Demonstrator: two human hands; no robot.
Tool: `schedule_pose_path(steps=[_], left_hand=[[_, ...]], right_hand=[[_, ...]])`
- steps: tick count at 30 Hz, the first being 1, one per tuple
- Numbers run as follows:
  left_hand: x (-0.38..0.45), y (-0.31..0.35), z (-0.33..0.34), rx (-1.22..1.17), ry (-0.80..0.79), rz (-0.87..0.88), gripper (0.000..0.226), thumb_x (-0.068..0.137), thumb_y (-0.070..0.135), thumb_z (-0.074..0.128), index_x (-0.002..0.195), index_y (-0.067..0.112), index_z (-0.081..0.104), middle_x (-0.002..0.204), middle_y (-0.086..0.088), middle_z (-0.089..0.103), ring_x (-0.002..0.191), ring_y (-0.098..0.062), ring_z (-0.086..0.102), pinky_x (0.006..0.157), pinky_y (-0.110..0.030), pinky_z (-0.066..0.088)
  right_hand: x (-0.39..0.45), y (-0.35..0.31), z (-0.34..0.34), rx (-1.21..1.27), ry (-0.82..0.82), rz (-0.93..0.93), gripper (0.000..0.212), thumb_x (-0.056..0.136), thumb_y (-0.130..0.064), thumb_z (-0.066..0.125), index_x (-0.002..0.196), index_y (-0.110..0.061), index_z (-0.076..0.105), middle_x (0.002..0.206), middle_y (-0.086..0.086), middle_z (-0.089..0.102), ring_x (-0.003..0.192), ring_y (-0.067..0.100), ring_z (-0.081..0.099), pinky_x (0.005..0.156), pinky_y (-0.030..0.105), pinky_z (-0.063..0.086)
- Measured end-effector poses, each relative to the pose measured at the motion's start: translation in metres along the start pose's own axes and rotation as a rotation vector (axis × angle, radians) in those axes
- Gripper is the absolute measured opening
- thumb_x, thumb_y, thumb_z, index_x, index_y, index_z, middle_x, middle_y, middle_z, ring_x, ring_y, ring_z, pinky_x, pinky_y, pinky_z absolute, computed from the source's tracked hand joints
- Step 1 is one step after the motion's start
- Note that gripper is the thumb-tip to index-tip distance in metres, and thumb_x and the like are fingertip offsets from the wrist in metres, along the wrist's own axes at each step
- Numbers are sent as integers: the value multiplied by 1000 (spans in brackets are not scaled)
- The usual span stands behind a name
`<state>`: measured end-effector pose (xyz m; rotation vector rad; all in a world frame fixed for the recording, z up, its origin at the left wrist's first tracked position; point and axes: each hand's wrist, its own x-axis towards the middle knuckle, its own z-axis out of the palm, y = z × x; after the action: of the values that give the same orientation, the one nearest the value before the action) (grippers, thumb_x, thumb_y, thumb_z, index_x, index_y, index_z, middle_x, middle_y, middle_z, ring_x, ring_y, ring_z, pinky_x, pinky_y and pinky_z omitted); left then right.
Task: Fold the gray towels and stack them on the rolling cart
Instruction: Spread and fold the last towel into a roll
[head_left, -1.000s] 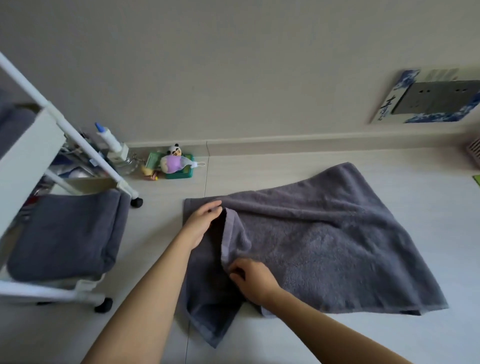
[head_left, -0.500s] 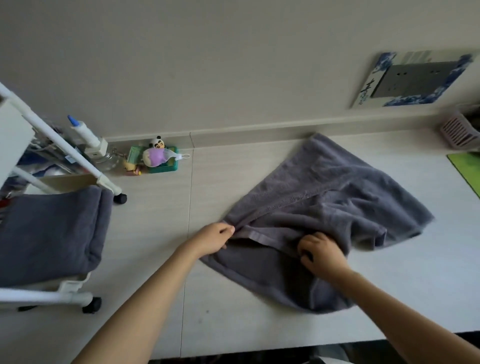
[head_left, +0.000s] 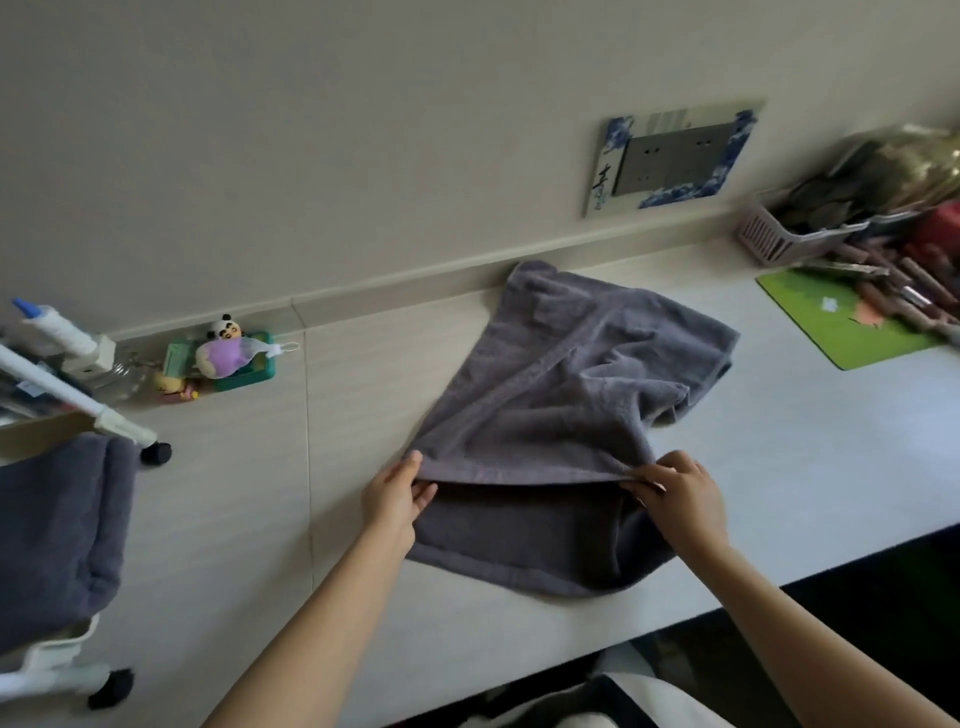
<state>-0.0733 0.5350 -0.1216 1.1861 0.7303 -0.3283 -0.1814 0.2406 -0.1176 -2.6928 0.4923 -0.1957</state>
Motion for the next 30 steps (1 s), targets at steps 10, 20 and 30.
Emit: schedule_pose_path(steps=[10, 20, 30], left_hand=[[-8, -12, -15, 247, -73, 31, 16, 87, -2, 58, 103, -1, 58, 103, -17, 64, 87, -23, 62, 71, -22, 55], [-12, 10, -2, 247, -106, -204, 12, 88, 27, 63, 87, 17, 56, 85, 1, 58, 78, -11, 53, 86, -26, 42], [-14, 13, 0, 161, -96, -194, 14, 92, 9, 48, 92, 22, 53, 101, 1, 57, 99, -14, 52, 93, -31, 32]], right_hand=[[-69, -15, 2, 821, -268, 683, 18, 89, -25, 62, 91, -9, 69, 90, 16, 69, 64, 23, 70, 58, 33, 58], [-78, 0, 12, 860, -165, 687, 13, 81, -1, 69, 77, -13, 66, 85, 18, 67, 67, 15, 61, 64, 13, 51], [-74, 8, 12, 676, -174, 615, 60, 69, -4, 80, 121, -1, 50, 110, 12, 51, 102, 24, 53, 92, 35, 45]])
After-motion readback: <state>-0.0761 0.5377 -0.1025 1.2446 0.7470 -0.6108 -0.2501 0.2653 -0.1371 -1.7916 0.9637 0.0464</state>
